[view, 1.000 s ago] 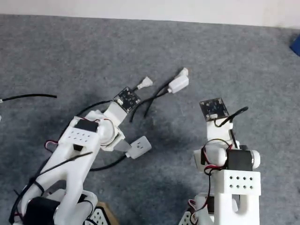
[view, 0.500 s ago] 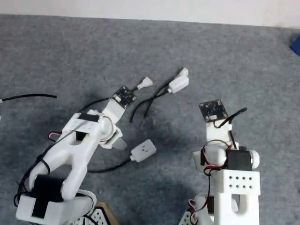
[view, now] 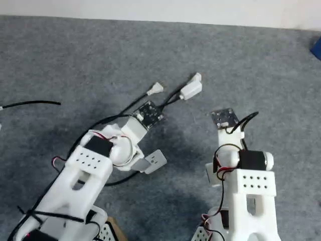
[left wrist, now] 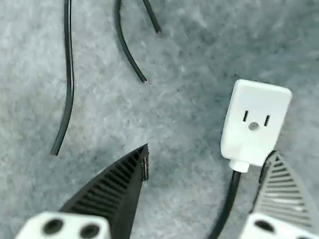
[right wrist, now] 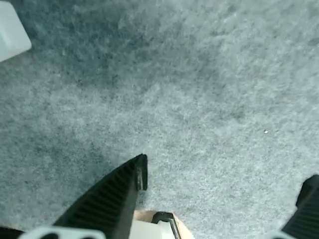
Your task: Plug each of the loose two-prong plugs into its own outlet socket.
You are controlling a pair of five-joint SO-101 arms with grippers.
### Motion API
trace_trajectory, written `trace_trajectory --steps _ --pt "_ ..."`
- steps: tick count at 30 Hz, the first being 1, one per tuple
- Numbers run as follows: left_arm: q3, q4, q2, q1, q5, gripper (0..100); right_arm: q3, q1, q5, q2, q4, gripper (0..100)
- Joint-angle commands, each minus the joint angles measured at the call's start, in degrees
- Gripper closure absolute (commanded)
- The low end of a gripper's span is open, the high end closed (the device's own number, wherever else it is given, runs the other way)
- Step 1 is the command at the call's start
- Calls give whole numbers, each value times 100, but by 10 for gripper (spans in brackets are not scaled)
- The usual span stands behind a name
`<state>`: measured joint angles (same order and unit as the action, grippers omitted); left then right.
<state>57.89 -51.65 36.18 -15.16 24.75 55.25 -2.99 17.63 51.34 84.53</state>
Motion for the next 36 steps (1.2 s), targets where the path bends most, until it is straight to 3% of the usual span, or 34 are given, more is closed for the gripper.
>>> trace_trajectory --steps 1,6,12,17,22,29,32,36 --pt "13 466 -453 -66 -35 649 -84 -31 26 -22 13 555" --pt "-330 1169 -1947 330 281 649 -84 -31 26 -22 40 555" --pt "-1182 1160 -3187 813 325 675 -84 -31 26 -22 48 555" --pt "-1191 1160 -2949 1095 325 787 -84 -31 35 -22 48 555" --pt "-1182 1125 -2923 1235 316 718 -84 -31 35 -22 48 555" --pt "-1226 563 -2396 1147 149 729 -84 -31 26 -22 48 555" --pt "-1068 -79 -1578 690 97 729 -92 40 9 -22 40 555" --pt "-400 -316 -233 -84 -105 726 -374 769 -237 -22 48 555"
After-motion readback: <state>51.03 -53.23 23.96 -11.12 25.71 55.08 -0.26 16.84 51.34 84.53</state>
